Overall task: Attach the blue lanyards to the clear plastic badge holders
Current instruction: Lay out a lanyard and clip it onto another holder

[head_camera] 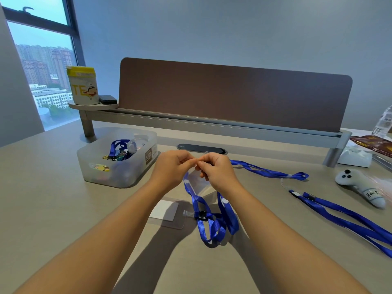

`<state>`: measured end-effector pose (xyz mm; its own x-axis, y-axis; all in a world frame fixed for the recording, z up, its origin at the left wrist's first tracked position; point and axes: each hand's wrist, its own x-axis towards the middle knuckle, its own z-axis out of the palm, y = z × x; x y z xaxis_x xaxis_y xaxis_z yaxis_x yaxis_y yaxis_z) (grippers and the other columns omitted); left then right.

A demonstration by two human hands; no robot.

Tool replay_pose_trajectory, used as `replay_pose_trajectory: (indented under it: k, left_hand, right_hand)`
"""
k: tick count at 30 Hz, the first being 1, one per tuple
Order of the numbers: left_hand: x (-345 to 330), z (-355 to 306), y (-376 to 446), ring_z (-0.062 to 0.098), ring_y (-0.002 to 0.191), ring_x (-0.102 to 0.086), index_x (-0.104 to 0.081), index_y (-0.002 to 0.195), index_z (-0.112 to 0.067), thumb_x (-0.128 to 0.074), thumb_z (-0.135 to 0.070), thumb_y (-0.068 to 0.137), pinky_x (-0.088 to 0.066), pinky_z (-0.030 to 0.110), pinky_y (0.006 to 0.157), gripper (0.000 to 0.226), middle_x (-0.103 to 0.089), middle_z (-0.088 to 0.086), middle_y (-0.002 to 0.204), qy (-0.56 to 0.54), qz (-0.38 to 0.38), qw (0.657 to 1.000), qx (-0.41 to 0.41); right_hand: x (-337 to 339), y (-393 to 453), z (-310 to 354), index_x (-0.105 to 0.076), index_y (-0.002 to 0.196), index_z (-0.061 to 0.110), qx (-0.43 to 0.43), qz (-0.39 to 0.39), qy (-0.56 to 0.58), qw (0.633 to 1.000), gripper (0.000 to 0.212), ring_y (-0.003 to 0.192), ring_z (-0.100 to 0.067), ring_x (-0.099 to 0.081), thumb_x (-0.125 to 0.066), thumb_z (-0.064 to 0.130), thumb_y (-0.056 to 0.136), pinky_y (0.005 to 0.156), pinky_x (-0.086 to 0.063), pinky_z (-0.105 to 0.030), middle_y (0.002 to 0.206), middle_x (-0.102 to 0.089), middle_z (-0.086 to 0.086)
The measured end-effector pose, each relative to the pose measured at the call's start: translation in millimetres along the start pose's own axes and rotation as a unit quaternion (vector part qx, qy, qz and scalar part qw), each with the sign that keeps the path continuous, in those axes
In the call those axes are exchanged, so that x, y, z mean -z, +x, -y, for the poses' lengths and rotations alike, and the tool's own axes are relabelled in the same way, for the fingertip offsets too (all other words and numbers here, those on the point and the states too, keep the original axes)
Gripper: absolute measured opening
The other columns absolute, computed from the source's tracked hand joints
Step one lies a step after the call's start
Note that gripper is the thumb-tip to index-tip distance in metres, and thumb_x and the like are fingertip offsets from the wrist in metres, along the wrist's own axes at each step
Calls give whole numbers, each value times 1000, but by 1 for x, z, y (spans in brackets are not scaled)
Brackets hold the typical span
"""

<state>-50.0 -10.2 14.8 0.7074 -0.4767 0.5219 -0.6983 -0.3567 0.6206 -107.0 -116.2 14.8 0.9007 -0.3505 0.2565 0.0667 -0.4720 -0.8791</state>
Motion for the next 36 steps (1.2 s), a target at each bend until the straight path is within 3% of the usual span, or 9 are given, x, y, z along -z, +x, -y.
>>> replay_pose_trajectory:
  k: [4,9,13,16,19,23,27,33,36]
  left_hand:
    - [0,1,1,19,75,-56,-66,90,4,-52,-16,87,-40,16,62,25,-68,19,89,-17,0,1000,8]
    - [1,2,3,7,63,-52,-65,85,7,-50,-10,87,-43,18,62,22,-60,10,78,-105,14,993,44]
    - [5,6,6,17,71,-56,-64,88,5,-47,-11,88,-48,30,73,23,-62,11,82,-167,21,983,73]
    - [8,4,7,17,77,-57,-61,90,-6,-47,-16,88,-47,22,71,18,-62,5,82,-214,40,972,90]
    - [10,0,7,22,98,-55,-56,105,-14,-52,-17,85,-46,25,80,21,-61,8,105,-257,92,956,110]
    - [8,-2,9,27,125,-40,-34,132,-20,-66,-27,69,-36,41,101,71,-33,9,146,-235,155,952,121]
    - [2,-3,9,31,133,-33,-23,137,-25,-64,-30,56,-32,48,108,91,-31,12,147,-228,186,948,122]
    - [-1,3,11,32,128,-37,-27,135,-23,-70,-29,68,-38,39,98,79,-35,14,141,-202,172,957,115]
    - [2,7,9,31,135,-28,-28,135,-22,-69,-24,74,-33,43,106,74,-26,12,148,-158,172,968,97]
  right_hand:
    - [-2,0,1,-60,104,-5,2,3,8,1000,23,60,-5,-47,-45,9,93,55,-42,-12,68,-50,6]
    - [-3,2,1,-60,102,-5,5,12,11,1000,22,58,-7,-46,-44,7,93,54,-41,-13,66,-50,4]
    - [1,7,-1,-61,103,-4,-1,9,22,1000,22,57,-7,-46,-44,6,93,50,-43,-10,66,-51,3]
    - [6,11,0,-62,102,-4,-26,15,79,996,21,56,-8,-48,-45,5,92,48,-45,-9,66,-54,0]
    - [11,14,3,-62,84,8,-72,19,138,988,21,59,-10,-47,-43,8,93,57,-46,-16,67,-53,-1]
    - [18,14,4,-56,71,11,-117,59,254,958,30,69,-14,-53,-39,12,95,68,-50,-26,69,-52,-5]
    - [19,12,5,-56,70,11,-119,80,272,952,31,64,-12,-57,-38,14,95,60,-51,-25,64,-53,-3]
    - [22,13,-1,-56,69,9,-123,101,274,948,26,68,-15,-60,-47,15,93,74,-56,-32,67,-56,-5]
    - [26,12,-1,-58,78,10,-122,92,206,966,14,59,-11,-55,-51,10,90,57,-56,-19,66,-53,-4]
